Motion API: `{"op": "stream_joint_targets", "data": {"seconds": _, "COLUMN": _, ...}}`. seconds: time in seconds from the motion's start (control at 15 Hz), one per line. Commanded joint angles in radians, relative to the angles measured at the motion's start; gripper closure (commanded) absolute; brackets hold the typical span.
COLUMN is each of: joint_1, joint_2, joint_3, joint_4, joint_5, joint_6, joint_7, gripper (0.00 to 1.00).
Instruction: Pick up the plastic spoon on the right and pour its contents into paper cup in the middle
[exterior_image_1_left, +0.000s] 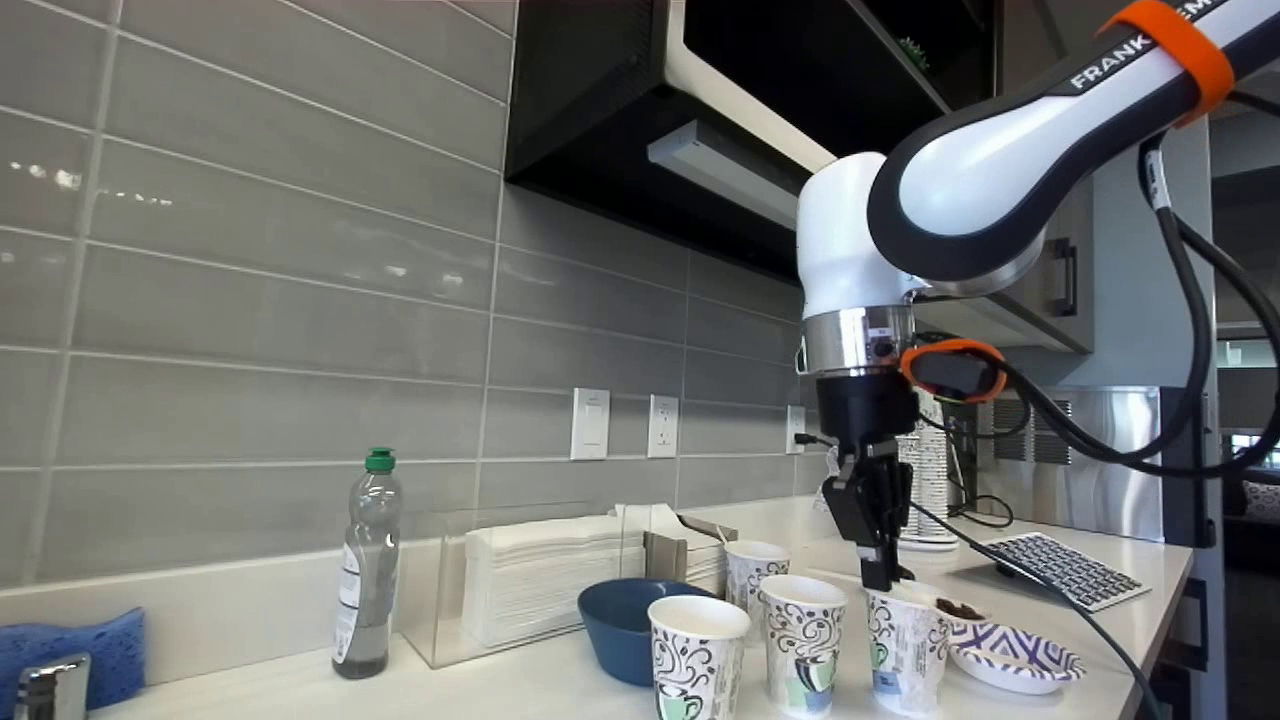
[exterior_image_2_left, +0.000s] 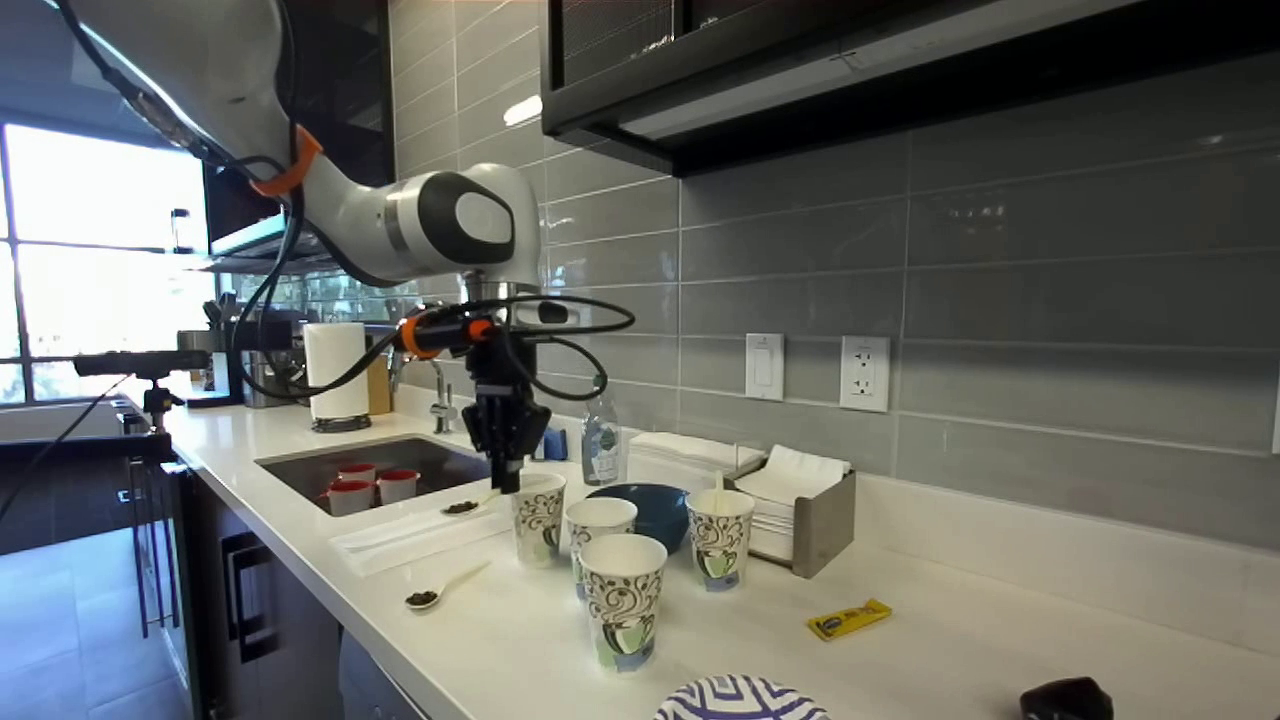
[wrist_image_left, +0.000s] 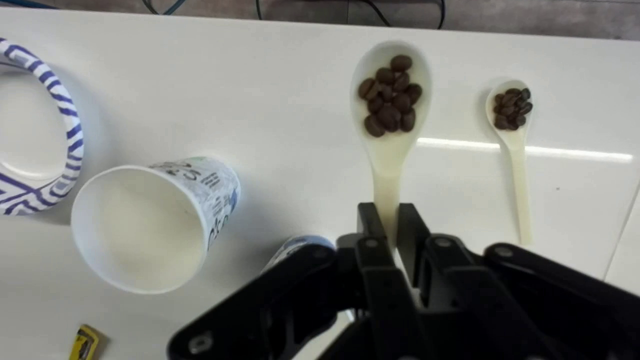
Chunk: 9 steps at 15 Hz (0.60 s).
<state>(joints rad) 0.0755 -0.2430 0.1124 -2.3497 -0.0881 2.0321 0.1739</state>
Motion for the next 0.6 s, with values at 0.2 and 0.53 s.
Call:
{"op": "stream_joint_targets", "data": {"seconds": 0.2, "joint_1": -0.018, "joint_2": 0.033, "joint_3": -0.022, "joint_4": 0.134, "joint_5": -0.037, "joint_6": 0.008, "joint_7": -0.066, "gripper": 0.97}}
{"op": "stream_joint_targets", "data": {"seconds": 0.53, "joint_1": -0.017, "joint_2": 0.076, "joint_3": -0.051, "joint_4": 0.166, "joint_5": -0.018, "joint_6": 0.121, "joint_7": -0.151, "gripper": 0.97}}
